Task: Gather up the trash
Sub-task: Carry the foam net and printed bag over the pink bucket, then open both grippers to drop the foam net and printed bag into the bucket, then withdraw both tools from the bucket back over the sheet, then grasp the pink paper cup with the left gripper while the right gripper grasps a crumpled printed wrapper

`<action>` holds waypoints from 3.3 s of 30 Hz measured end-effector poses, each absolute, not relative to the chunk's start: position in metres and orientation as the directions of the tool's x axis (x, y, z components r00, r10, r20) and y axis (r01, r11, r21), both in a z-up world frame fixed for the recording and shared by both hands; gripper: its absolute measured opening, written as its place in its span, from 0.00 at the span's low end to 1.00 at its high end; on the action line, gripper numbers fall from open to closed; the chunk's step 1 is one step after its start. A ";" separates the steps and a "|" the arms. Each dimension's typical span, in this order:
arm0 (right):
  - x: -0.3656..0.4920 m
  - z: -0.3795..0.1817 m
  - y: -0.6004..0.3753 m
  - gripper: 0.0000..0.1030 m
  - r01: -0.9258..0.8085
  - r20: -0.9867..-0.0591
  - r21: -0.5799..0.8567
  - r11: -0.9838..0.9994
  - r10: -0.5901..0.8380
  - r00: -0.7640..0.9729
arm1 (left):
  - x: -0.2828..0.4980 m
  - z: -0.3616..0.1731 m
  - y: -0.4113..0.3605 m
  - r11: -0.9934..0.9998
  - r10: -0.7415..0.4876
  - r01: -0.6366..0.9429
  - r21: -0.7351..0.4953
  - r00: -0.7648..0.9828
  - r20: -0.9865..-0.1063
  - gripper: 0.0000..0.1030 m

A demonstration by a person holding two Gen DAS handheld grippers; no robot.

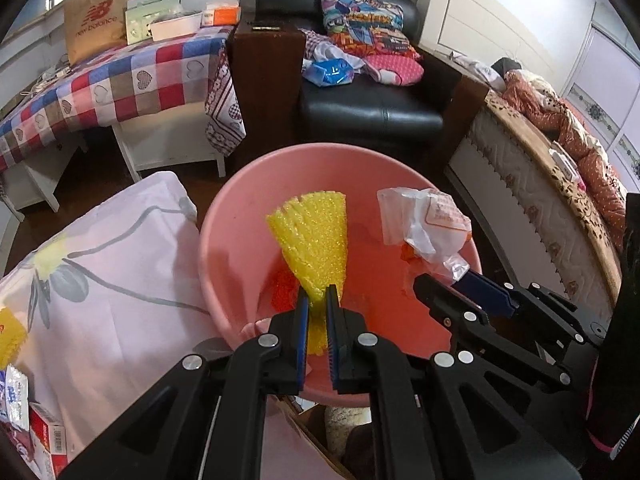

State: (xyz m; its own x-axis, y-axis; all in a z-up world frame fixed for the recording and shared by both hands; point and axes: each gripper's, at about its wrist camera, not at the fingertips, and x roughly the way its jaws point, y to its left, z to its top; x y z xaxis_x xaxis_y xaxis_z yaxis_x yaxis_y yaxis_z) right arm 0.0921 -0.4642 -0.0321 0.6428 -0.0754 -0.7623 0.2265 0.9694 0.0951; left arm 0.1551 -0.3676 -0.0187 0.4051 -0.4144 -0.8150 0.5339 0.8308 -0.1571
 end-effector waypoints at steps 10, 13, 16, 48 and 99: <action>0.095 -0.039 -0.464 0.25 0.224 -0.775 0.083 0.971 -0.078 0.627 | 0.163 -0.033 -0.375 0.830 -0.397 0.534 -0.159 0.366 -0.842 0.08; 0.098 -0.040 -0.463 0.25 0.221 -0.777 0.074 0.973 -0.082 0.624 | 0.166 -0.035 -0.373 0.832 -0.396 0.529 -0.164 0.363 -0.843 0.08; 0.099 -0.041 -0.463 0.27 0.226 -0.782 0.074 0.971 -0.083 0.617 | 0.169 -0.035 -0.372 0.834 -0.398 0.524 -0.172 0.356 -0.845 0.08; 0.076 -0.001 -0.426 0.29 0.177 -0.734 0.114 0.978 -0.037 0.678 | 0.131 0.024 -0.292 0.854 -0.440 0.490 -0.176 0.499 -0.747 0.19; 0.070 -0.012 -0.193 0.29 -0.301 -0.752 0.225 0.927 0.362 0.551 | 0.043 -0.022 -0.030 0.992 -0.122 0.113 -0.063 0.662 -0.739 0.24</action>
State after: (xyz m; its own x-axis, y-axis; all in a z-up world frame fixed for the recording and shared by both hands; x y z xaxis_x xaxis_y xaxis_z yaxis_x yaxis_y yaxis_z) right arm 0.0704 -0.1926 -0.0124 0.5507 0.3617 -0.7523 -0.3013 0.9266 0.2249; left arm 0.0429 -0.0296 -0.0217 0.6621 -0.1221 -0.7394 0.1129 0.9916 -0.0628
